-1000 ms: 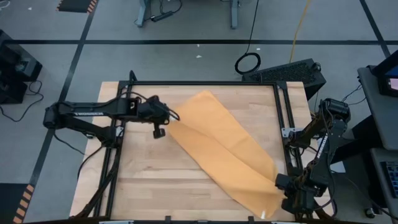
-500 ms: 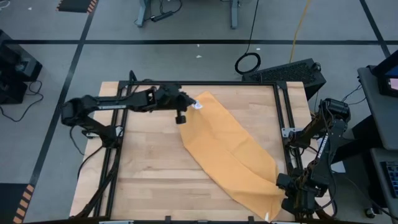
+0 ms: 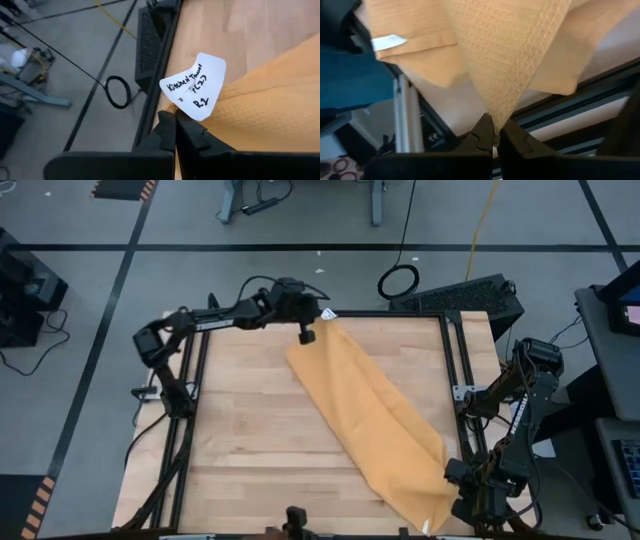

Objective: Roll towel
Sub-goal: Fold the yellow towel

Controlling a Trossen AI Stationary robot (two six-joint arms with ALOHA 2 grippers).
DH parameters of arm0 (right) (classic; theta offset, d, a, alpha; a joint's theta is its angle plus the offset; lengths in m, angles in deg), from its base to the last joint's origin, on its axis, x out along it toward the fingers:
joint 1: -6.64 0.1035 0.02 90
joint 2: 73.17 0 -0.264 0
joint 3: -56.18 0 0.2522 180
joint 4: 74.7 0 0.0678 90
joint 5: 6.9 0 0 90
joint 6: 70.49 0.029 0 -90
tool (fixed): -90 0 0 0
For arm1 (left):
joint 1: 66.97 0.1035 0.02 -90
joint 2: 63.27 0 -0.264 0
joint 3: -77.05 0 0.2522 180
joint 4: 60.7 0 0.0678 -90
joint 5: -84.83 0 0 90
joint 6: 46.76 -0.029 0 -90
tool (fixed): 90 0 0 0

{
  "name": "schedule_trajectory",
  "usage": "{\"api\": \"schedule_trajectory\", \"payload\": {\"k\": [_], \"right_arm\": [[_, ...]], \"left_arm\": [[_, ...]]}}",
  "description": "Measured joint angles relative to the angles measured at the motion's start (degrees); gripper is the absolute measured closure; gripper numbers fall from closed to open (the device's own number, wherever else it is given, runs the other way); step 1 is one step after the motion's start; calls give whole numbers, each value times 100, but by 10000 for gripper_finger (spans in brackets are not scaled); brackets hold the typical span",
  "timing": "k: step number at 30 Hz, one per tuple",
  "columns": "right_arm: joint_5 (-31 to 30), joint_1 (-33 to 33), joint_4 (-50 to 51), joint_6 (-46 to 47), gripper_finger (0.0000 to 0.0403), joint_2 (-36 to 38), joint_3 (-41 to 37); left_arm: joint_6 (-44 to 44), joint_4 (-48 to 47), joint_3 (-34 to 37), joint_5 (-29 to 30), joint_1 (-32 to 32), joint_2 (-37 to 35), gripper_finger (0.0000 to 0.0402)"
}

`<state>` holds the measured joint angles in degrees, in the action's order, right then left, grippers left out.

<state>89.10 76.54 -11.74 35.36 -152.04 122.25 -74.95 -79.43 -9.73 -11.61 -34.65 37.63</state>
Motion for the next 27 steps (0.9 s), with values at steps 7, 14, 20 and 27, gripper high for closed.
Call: {"api": "schedule_trajectory", "payload": {"k": [7,14,20,27], "right_arm": [[15,0,-185,165,403,0,75],[-27,0,333,494,403,0,677],[4,104,1204,1140,403,0,1225],[514,294,1259,1801,403,-160,1224]], "left_arm": [[-280,391,-1,-109,36,598,400],[-375,452,-143,-172,115,812,400],[-382,746,-425,-242,104,828,400],[-382,601,-473,-260,99,1021,400]]}}
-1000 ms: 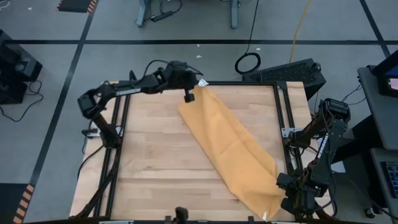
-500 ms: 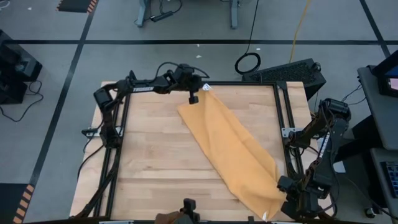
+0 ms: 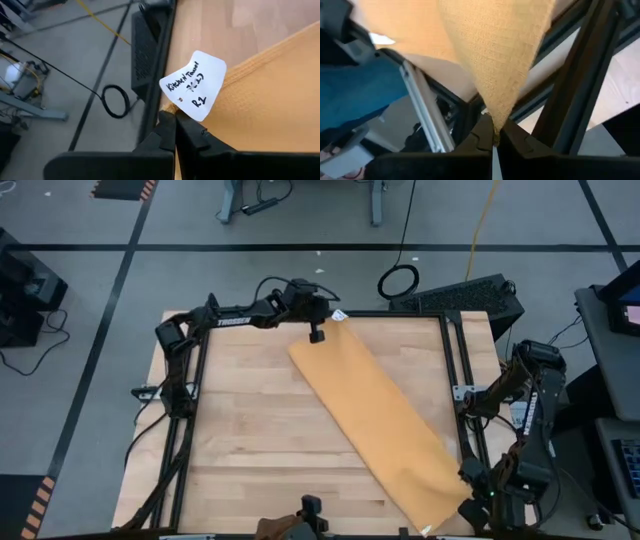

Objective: Roll towel
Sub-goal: Fold the yellow towel

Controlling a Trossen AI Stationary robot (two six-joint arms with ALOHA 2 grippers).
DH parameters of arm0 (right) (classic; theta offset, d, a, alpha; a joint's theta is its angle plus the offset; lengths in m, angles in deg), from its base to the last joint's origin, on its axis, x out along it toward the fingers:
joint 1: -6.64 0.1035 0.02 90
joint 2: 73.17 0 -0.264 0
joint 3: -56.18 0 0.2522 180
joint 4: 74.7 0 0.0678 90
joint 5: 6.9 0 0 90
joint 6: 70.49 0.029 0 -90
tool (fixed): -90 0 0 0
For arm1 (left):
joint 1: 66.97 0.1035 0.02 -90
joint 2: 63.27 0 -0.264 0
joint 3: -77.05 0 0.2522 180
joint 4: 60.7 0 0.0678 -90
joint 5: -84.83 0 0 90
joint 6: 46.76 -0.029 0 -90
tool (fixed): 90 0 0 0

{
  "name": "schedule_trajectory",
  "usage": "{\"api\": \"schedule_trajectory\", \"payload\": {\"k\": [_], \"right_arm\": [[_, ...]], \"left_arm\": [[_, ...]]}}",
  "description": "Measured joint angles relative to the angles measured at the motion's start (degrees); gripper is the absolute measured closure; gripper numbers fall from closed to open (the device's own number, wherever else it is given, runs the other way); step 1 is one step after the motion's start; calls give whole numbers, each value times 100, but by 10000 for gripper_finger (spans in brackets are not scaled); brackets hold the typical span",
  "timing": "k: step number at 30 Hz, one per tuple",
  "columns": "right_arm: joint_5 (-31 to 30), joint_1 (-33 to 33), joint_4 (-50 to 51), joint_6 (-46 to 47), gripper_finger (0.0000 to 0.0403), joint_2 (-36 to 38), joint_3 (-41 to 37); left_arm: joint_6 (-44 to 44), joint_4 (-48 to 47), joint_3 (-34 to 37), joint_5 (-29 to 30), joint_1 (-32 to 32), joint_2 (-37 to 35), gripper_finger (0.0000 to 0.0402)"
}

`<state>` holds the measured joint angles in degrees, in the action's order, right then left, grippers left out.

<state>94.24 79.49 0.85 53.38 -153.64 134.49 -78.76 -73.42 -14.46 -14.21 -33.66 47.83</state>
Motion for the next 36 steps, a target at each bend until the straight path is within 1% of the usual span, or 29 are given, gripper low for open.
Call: {"api": "schedule_trajectory", "payload": {"k": [4,9,13,15,18,22,23,25,26,27,28,29,32,33,34,36], "right_arm": [[-132,-7,96,-135,403,-213,0],[-132,-28,141,-297,403,-480,-2],[-135,-30,137,-321,403,-581,-1],[-134,-30,135,-319,403,-581,-2],[-100,-73,141,-323,403,-579,-9],[-63,-91,141,-323,403,-581,-11],[-61,-91,141,-324,403,-580,-11],[-57,-91,139,-323,403,-581,-11],[-58,-91,139,-325,403,-581,-11],[-52,-91,139,-325,403,-580,-11],[-52,-91,138,-325,403,-580,-11],[-58,-91,137,-325,403,-580,-11],[-60,-91,126,-323,403,-579,-11],[-58,-91,126,-323,403,-581,-11],[-55,-91,118,-321,403,-581,-11],[-74,-89,114,-321,403,-579,-11]], "left_arm": [[1,-52,2,-1,35,180,400],[3,6,7,21,71,388,400],[50,-18,9,98,106,425,400],[108,-5,7,104,107,418,391],[126,-9,8,30,94,409,349],[162,-160,7,19,61,382,258],[237,-265,8,150,57,363,233],[498,-574,17,619,66,244,186],[593,-724,16,746,69,158,165],[641,-982,14,745,87,41,148],[737,-1312,21,625,98,-45,134],[825,-1590,32,354,105,-110,124],[1146,-2337,274,-761,120,-259,116],[1233,-2396,387,-1014,100,-280,115],[1367,-2368,525,-1128,71,-315,114],[1511,-2363,853,-1052,-22,-353,114]]}}
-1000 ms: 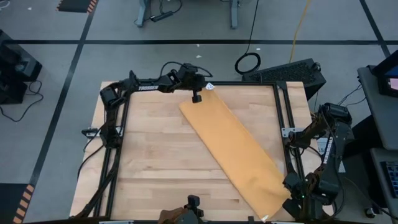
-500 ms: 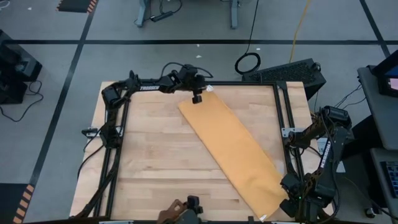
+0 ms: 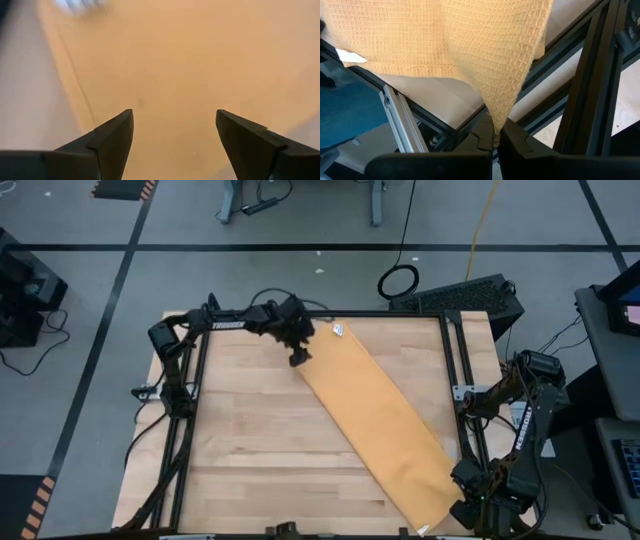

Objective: Roll towel
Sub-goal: Fold the yellow towel

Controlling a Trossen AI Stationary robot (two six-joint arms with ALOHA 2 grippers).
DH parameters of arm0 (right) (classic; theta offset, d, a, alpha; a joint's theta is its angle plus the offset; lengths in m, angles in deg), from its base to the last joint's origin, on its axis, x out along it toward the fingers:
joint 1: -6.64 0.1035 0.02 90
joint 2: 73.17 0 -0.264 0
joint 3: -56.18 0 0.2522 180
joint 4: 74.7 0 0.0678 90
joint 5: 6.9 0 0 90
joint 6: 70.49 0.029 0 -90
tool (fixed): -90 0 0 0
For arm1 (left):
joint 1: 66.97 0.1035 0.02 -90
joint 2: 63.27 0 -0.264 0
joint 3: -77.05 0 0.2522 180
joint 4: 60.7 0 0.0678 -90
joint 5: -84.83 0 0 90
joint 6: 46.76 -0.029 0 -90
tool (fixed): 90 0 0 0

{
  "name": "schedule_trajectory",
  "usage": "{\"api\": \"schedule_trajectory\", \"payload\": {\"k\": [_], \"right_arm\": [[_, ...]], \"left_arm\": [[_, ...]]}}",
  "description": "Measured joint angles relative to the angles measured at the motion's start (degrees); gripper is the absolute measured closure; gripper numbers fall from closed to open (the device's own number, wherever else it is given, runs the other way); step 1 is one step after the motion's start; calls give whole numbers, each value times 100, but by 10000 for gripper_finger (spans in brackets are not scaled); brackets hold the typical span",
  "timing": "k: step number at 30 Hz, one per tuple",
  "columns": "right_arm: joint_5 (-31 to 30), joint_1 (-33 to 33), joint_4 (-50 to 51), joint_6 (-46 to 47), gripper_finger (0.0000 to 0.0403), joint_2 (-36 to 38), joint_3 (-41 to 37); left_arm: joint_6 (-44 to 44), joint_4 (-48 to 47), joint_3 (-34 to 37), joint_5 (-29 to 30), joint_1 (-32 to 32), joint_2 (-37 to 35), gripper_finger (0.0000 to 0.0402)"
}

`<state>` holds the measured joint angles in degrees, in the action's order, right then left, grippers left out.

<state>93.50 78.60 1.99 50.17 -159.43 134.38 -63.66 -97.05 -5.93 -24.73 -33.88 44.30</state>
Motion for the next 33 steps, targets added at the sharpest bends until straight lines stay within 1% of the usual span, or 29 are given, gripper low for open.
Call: {"api": "schedule_trajectory", "payload": {"k": [4,7,10,16,23,27,30,33], "right_arm": [[-1,0,10,-22,403,0,0],[-1,0,14,-109,403,-2,0],[-13,0,66,-139,403,-1,0],[-72,2,66,-136,402,-2,0],[-89,-80,34,-135,396,-4,0],[-166,-128,136,1,395,-4,0],[-315,-173,297,147,395,-4,0],[-412,-230,463,155,395,-4,0]], "left_arm": [[115,217,549,645,-254,14,114],[152,748,862,885,-375,12,114],[167,911,996,1033,-400,-4,121],[352,619,1098,1202,-107,-33,160],[438,-172,1124,1347,97,-310,196],[421,-546,1171,1406,67,-675,203],[451,-604,1150,1433,27,-1080,203],[459,-668,1150,1428,-80,-1342,203]]}}
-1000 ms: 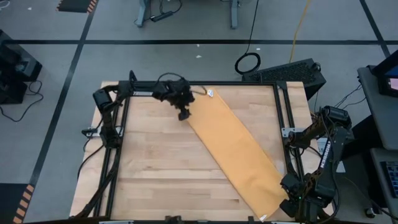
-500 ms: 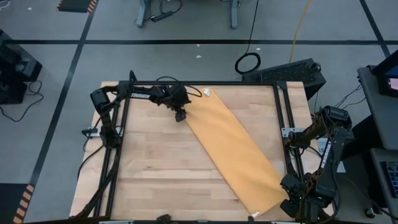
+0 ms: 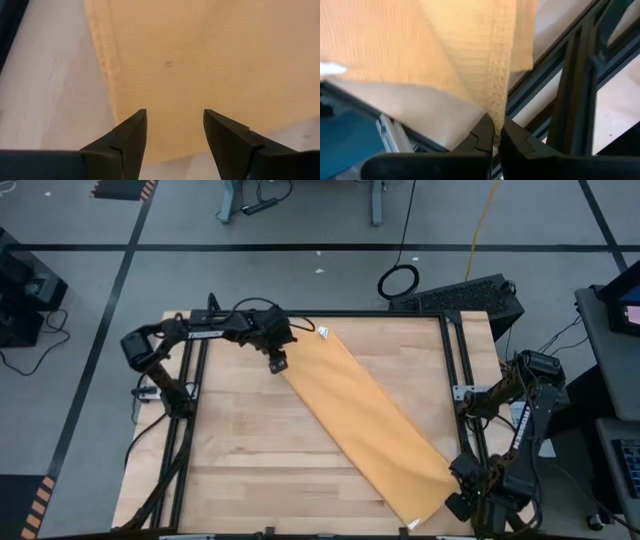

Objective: Roll towel
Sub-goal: Fold the yellow towel

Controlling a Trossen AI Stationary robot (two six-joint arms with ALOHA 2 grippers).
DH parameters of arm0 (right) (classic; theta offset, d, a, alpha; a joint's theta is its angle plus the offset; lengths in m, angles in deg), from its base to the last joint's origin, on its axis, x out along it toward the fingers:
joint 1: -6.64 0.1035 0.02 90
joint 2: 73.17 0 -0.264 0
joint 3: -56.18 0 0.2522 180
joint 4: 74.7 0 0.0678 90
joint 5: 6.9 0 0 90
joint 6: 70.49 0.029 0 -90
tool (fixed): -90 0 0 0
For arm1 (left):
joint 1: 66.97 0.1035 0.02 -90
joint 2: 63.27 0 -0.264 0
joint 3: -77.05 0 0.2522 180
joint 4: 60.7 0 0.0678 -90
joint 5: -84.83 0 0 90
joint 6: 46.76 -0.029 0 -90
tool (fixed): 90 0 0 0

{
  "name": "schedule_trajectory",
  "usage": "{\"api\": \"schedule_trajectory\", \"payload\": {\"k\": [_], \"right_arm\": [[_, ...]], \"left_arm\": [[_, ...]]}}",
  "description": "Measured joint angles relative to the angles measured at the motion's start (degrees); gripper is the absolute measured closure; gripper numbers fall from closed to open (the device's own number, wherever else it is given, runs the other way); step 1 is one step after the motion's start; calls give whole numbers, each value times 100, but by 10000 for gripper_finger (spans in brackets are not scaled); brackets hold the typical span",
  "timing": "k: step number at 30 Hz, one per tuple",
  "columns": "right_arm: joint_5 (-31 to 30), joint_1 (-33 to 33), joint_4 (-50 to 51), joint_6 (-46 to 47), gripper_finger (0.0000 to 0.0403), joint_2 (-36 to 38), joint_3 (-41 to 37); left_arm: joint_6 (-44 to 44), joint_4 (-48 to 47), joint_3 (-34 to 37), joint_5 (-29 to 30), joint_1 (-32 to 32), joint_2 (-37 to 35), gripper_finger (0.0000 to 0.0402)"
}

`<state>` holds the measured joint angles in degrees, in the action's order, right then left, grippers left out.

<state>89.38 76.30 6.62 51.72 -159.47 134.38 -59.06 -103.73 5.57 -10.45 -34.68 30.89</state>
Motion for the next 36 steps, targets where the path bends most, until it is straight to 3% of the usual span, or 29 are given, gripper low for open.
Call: {"api": "schedule_trajectory", "payload": {"k": [6,15,22,29,36], "right_arm": [[-92,-169,519,5,395,0,0],[-304,-303,709,-332,394,0,0],[-304,-303,705,-332,394,0,0],[-323,-303,697,-282,394,0,0],[-317,-303,690,-286,394,0,0]], "left_arm": [[-1,-48,158,-153,-336,-44,203],[38,1245,1272,189,-330,-17,203],[381,2073,1553,246,-162,-34,203],[793,1642,1533,584,-353,-63,203],[1162,1783,1555,335,-986,-205,203]]}}
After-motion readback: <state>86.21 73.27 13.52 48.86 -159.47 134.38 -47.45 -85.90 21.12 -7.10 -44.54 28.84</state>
